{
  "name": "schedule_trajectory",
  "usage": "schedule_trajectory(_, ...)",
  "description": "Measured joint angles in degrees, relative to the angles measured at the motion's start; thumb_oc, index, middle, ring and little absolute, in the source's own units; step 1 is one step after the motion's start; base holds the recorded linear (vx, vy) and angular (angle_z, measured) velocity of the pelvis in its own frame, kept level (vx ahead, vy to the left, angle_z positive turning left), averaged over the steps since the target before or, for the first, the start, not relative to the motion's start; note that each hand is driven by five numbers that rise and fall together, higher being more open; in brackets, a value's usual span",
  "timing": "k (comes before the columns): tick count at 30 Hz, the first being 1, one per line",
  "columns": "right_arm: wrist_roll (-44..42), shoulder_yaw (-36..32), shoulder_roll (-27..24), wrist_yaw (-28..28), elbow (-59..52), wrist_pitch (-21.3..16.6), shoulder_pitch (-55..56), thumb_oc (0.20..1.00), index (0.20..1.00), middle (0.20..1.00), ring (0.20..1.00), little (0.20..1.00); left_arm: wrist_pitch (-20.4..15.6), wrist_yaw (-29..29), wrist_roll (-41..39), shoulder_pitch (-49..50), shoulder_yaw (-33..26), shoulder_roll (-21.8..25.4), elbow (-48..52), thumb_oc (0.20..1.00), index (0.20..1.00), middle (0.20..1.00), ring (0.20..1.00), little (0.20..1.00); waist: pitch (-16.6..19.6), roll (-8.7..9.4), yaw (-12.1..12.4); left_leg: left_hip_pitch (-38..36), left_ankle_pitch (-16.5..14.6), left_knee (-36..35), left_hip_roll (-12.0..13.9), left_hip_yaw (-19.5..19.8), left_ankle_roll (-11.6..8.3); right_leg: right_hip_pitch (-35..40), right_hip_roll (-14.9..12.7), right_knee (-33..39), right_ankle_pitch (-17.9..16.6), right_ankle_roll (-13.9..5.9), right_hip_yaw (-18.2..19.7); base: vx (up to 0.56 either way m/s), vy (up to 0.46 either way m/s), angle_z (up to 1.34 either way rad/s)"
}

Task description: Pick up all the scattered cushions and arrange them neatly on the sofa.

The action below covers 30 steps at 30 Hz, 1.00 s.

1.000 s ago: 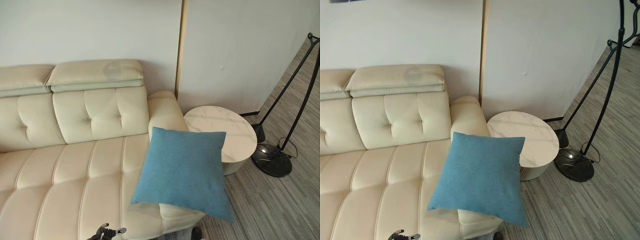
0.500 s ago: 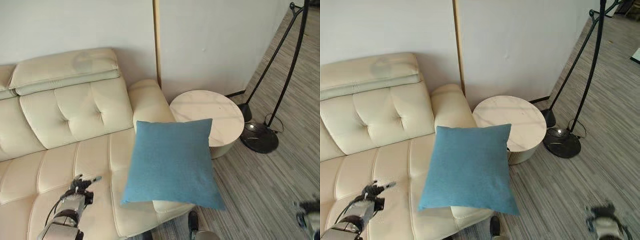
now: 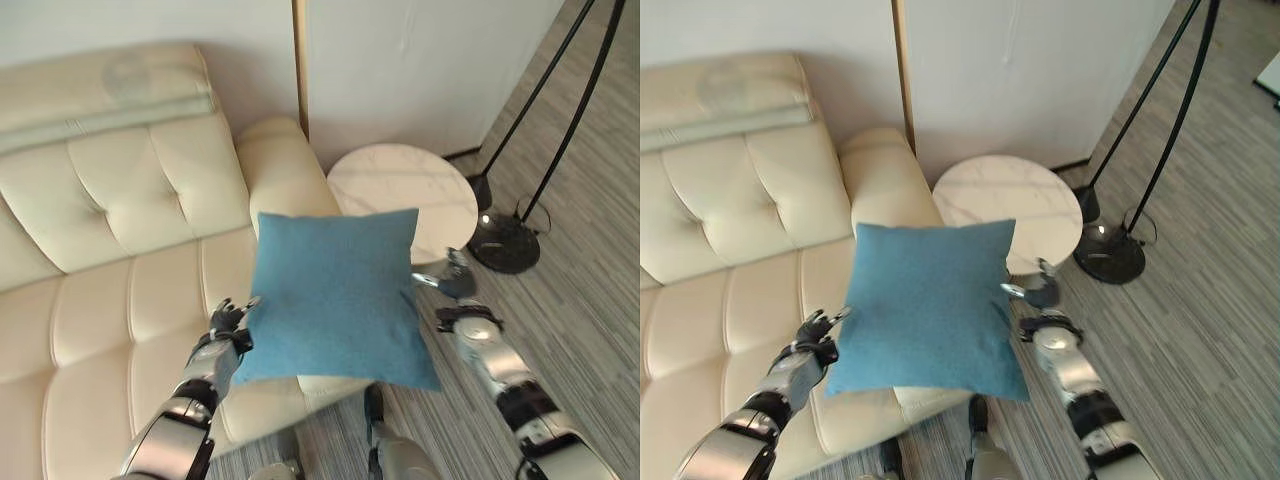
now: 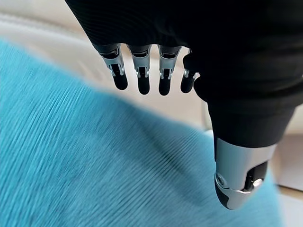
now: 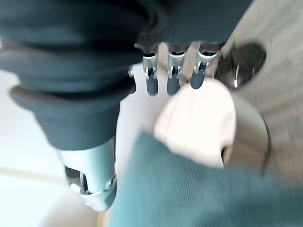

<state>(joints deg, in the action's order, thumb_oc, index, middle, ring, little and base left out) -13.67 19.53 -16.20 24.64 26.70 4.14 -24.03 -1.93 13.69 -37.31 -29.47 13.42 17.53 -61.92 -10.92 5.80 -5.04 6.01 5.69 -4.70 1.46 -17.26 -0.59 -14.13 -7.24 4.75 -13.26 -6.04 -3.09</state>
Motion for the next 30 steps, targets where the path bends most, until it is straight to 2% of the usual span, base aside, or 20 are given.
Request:
schedule_trajectory(3, -0.1, 3.7, 3.4, 1.4, 3.5, -0.3, -4.1, 1.000, 1.000, 1.000, 1.000, 1.000, -0.2, 0.4, 0.2, -4.2, 0.7, 0.0, -3.2, 1.000, 1.000, 1.000, 1.000, 1.000, -2.3, 0.37, 0.1, 2.9, -0.3, 1.0, 0.2, 0.0, -0.58, -2.4, 0.0, 0.0, 0.1, 0.51, -0.1, -0.09, -0.018, 0.01)
schedule_trajectory(5, -0.8, 5.9, 3.9, 2.8, 7.0, -0.3, -8.6, 1.000, 1.000, 1.000, 1.000, 1.000, -0.1, 0.4, 0.4, -9.2, 2.9, 0.8, -4.9, 1.000, 1.000, 1.000, 1.000, 1.000, -5.5, 0.64, 0.6, 5.9, -0.1, 2.7, 0.4, 0.9, -0.50, -4.3, 0.0, 0.0, -0.9, 0.56, -0.3, -0.05, -0.023, 0.16)
schedule_trajectory(10, -3.9, 5.8, 3.2, 4.1, 9.1, -1.5, -13.8, 1.000, 1.000, 1.000, 1.000, 1.000, -0.1, 0.0, 2.5, -15.4, 5.4, 1.7, -5.6, 1.000, 1.000, 1.000, 1.000, 1.000, -8.2, 1.39, 0.7, 10.6, -0.8, 5.6, 0.7, 1.4, -0.73, -7.5, 0.1, 0.0, -1.8, 1.57, -0.4, -0.03, -0.011, 0.05)
schedule_trajectory(11, -5.4, 5.8, 3.1, 4.1, 8.9, -2.1, -14.2, 1.000, 1.000, 1.000, 1.000, 1.000, -0.2, 0.0, 2.4, -16.0, 5.6, 1.7, -5.4, 0.959, 0.959, 0.959, 0.959, 0.959, -8.4, 1.39, 0.7, 11.2, -0.8, 5.6, 0.6, 1.4, -0.73, -8.0, 0.1, 0.0, -1.8, 1.55, -0.4, 0.00, 0.000, 0.00)
schedule_trajectory(12, -6.8, 5.9, 3.2, 4.1, 8.8, -2.7, -14.2, 1.000, 1.000, 1.000, 1.000, 1.000, -0.1, 0.0, 2.3, -15.9, 6.0, 1.5, -4.5, 0.561, 0.561, 0.561, 0.561, 0.561, -8.5, 1.38, 0.7, 11.3, -0.8, 5.6, 0.6, 1.4, -0.72, -8.2, 0.1, 0.0, -1.9, 1.62, -0.3, 0.00, 0.000, 0.00)
schedule_trajectory(13, -7.5, 5.9, 3.1, 4.1, 8.8, -3.0, -14.1, 0.928, 0.928, 0.928, 0.928, 0.928, -0.1, 0.0, 2.2, -15.6, 6.7, 1.8, -3.7, 0.470, 0.470, 0.470, 0.470, 0.470, -8.6, 1.37, 0.7, 11.3, -0.8, 5.6, 0.6, 1.4, -0.72, -8.2, 0.1, 0.0, -2.0, 1.67, -0.3, 0.00, 0.000, 0.00)
schedule_trajectory(14, -9.1, 5.9, 3.0, 4.0, 8.7, -3.9, -13.8, 0.250, 0.250, 0.250, 0.250, 0.250, -0.2, -0.1, 2.2, -15.1, 6.8, 2.0, -2.1, 0.200, 0.200, 0.200, 0.200, 0.200, -8.6, 1.41, 0.7, 11.3, -0.8, 5.6, 0.6, 1.4, -0.74, -8.2, 0.0, 0.0, -1.9, 1.64, -0.3, 0.00, 0.000, 0.00)
schedule_trajectory(15, -10.6, 5.9, 2.9, 3.8, 8.3, -4.7, -13.6, 0.200, 0.200, 0.200, 0.200, 0.200, -0.4, -0.2, 1.8, -14.5, 6.9, 2.2, -0.4, 0.200, 0.200, 0.200, 0.200, 0.200, -8.7, 1.50, 0.8, 11.4, -0.8, 5.6, 0.5, 1.5, -0.75, -8.3, -0.1, 0.0, -1.9, 1.60, -0.3, 0.01, 0.018, 0.06)
schedule_trajectory(17, -17.7, 4.3, 2.5, 2.2, 5.9, -8.1, -11.3, 0.200, 0.200, 0.200, 0.200, 0.200, -1.4, -0.3, -2.9, -11.5, 8.6, 3.4, 6.5, 0.200, 0.200, 0.200, 0.200, 0.200, -8.7, 1.52, 0.9, 12.2, -0.8, 5.5, 0.4, 1.8, -0.78, -8.9, -0.4, 0.0, -1.3, 2.30, -0.6, 0.02, 0.029, 0.08)
schedule_trajectory(21, -30.6, 1.7, 2.3, -1.7, 2.1, -12.6, -5.9, 0.200, 0.200, 0.200, 0.200, 0.200, -2.9, -1.4, -9.4, -6.4, 9.0, 3.5, 14.4, 0.200, 0.200, 0.200, 0.200, 0.200, -8.8, 1.48, 1.2, 11.8, -0.8, 5.2, 0.0, 2.6, -0.73, -8.2, -0.8, 0.0, -1.8, 1.58, -1.3, 0.02, 0.020, 0.09)
schedule_trajectory(23, -34.4, 1.7, 2.3, -3.1, 1.8, -13.6, -5.2, 0.200, 0.200, 0.200, 0.200, 0.200, -2.9, -1.9, -11.7, -6.0, 9.1, 3.5, 15.1, 0.200, 0.200, 0.200, 0.200, 0.200, -8.8, 1.48, 1.2, 11.6, -0.7, 5.1, -0.1, 2.7, -0.61, -8.0, -0.8, 0.0, -2.0, 1.78, -1.5, 0.01, 0.009, 0.04)
schedule_trajectory(24, -38.7, 1.7, 2.3, -4.6, 0.7, -14.1, -4.3, 0.200, 0.200, 0.200, 0.200, 0.200, -3.2, -2.0, -14.5, -4.5, 8.9, 3.5, 17.5, 0.200, 0.200, 0.200, 0.200, 0.200, -8.8, 1.46, 1.4, 10.7, -0.5, 4.6, -0.2, 2.6, -0.36, -7.4, -0.8, 0.0, -2.8, 2.49, -1.6, 0.05, 0.007, -0.04)
schedule_trajectory(30, -47.2, 1.7, 1.6, -8.3, -4.7, -15.5, 1.4, 0.200, 0.200, 0.200, 0.200, 0.200, -3.2, -2.5, -20.4, 2.3, 8.9, 3.5, 25.6, 0.200, 0.200, 0.200, 0.200, 0.200, -8.8, 1.37, 1.6, 5.5, -0.1, 1.5, -0.3, 2.4, -0.25, -3.7, -0.6, 0.0, -2.5, 2.26, -1.7, 0.03, 0.000, -0.04)
